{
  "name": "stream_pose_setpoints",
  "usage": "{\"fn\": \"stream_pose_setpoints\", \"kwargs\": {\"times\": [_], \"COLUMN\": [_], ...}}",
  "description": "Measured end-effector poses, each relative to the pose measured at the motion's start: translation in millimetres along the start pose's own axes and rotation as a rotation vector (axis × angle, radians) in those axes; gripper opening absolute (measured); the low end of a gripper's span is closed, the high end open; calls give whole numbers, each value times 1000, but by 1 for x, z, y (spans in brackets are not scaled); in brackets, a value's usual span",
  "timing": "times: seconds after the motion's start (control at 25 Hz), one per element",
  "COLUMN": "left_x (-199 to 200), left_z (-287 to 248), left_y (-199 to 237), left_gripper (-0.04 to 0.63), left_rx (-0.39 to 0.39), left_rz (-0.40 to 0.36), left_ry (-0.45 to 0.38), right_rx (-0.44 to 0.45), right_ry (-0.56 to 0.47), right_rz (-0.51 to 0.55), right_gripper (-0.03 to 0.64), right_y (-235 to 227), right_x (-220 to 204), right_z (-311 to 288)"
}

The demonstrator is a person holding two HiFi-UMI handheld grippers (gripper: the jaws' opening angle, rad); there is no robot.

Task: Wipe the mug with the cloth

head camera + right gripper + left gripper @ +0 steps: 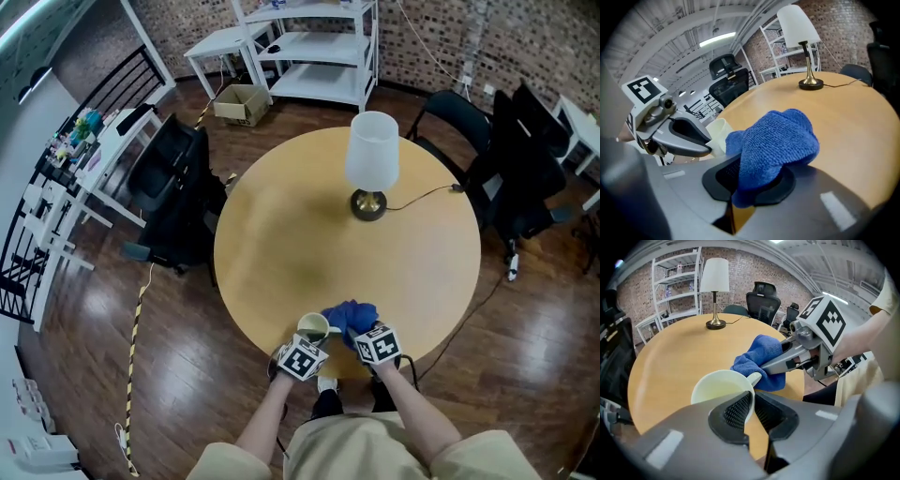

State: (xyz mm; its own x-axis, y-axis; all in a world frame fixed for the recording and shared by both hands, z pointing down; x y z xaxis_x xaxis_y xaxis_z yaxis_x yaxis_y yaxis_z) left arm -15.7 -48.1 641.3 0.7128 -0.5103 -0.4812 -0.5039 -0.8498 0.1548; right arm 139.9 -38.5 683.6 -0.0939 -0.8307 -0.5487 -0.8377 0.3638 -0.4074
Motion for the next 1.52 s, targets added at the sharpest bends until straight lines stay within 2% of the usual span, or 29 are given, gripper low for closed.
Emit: {"fn": "stream_pose_setpoints", "kwargs": {"times": [0.2,0.32,0.4,0.52,0.76,1.0,1.24,1.4,1.52], "left_x": [5,2,2,3,-3,-10,-10,-10,-7], "left_z": [-4,4,7,10,18,26,27,25,20], "left_y": [1,7,9,16,36,50,53,47,39], "left_gripper": [26,25,25,26,25,23,23,23,25], "left_rx": [-31,-47,-61,-86,-165,-211,-183,-157,-113], "left_rz": [27,75,104,137,211,278,265,277,243], "left_ry": [-22,-27,-42,-69,-130,-181,-168,-172,-139], "right_rx": [33,9,36,74,111,111,116,122,109], "right_ry": [-110,-157,-190,-213,-224,-123,-23,-61,-133], "right_rz": [-227,-308,-343,-309,-150,-60,47,0,-67], "right_gripper": [55,58,58,58,57,57,60,60,60], "right_y": [-12,-5,-1,8,29,46,64,47,25], "right_x": [-8,-21,-25,-15,4,-2,-8,-8,-6], "right_z": [28,38,35,24,9,-15,-34,-12,22]}}
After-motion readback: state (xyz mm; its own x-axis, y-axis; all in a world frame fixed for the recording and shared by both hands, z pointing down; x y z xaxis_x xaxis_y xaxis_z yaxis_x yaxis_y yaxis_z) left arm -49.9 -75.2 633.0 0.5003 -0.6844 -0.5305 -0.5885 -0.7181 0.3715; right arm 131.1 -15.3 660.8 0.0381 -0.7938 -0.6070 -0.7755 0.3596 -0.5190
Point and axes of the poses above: the fingertips, and each gripper's own axes: z backward along the fingers, y to its left, x out of its top, the point moved 9 cm from there along z, backward along the fingers, and after that the axes turned 2 degrees about y, right-handed, at the moved point
